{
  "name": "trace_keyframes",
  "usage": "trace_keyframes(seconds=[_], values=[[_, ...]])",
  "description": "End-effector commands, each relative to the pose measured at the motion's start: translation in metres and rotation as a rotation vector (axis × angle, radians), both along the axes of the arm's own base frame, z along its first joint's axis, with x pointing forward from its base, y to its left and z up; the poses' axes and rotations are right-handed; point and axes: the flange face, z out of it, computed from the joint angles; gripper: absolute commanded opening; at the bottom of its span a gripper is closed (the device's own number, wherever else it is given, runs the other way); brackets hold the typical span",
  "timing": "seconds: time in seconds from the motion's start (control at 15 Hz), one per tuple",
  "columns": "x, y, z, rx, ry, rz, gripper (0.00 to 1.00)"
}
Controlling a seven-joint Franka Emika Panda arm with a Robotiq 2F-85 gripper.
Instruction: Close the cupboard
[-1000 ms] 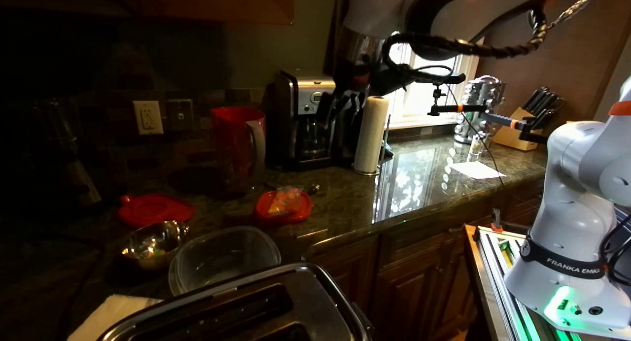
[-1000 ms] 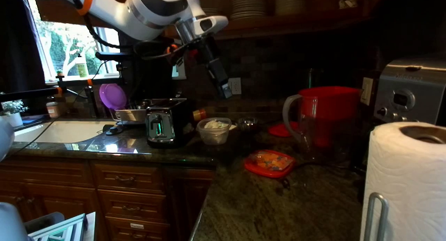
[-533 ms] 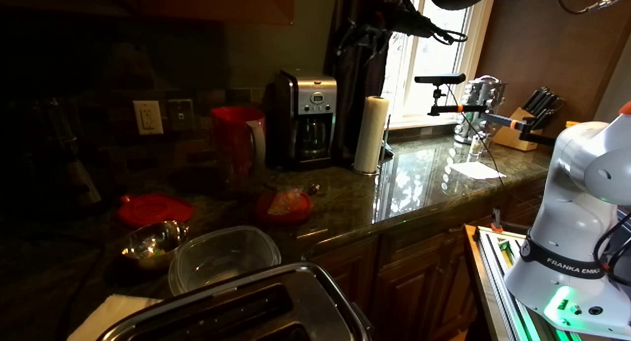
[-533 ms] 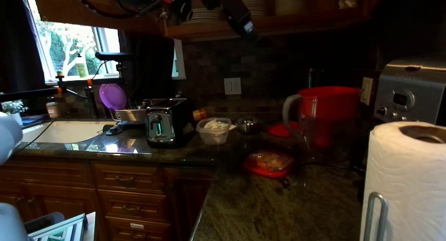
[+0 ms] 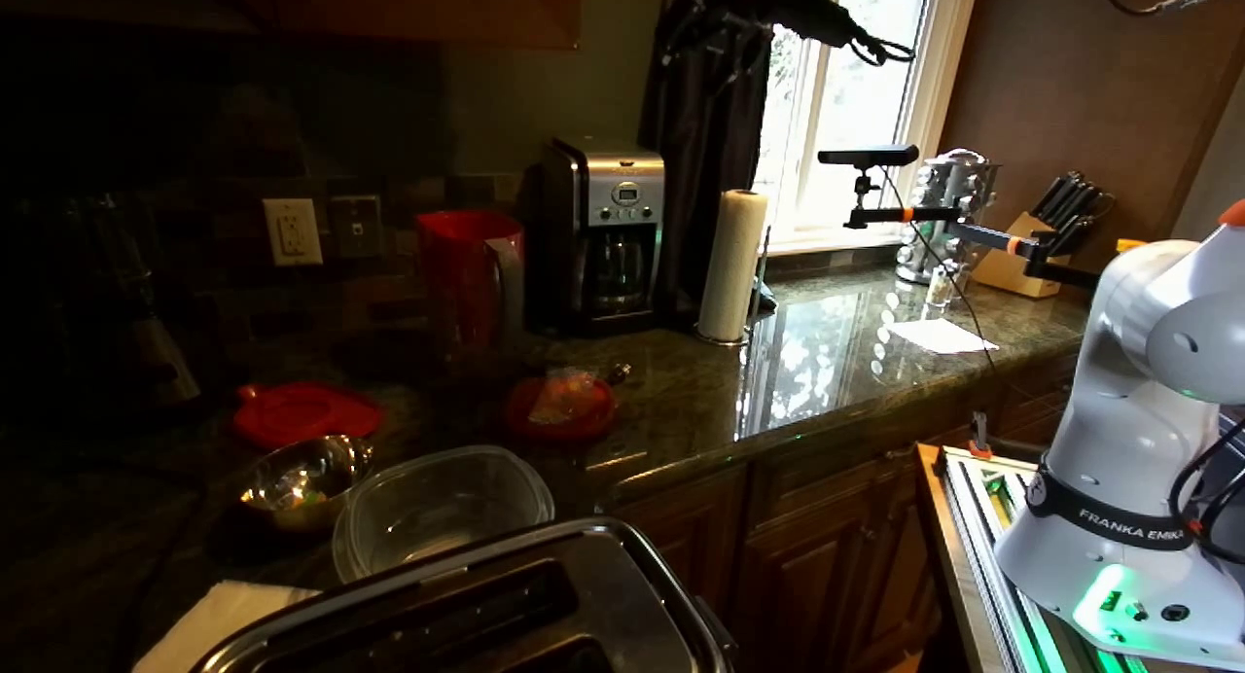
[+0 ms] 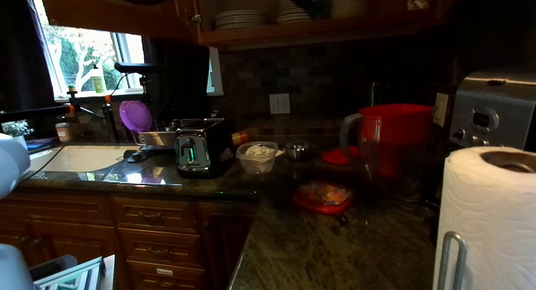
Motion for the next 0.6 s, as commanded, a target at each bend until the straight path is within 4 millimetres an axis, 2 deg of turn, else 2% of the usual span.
trace_keyframes(seconds=[0.0,0.27,0.47,0.53], values=[[0.008,-0.049,0.059,-0.002,-0.126,0.027,1.00],[0.015,-0.101,0.104,-0.039,-0.201,0.170,1.00],[0.019,-0.133,0.117,0.053,-0.281,0.283,1.00],[0.009,-0.120,0.110,0.018,-0.235,0.225,1.00]])
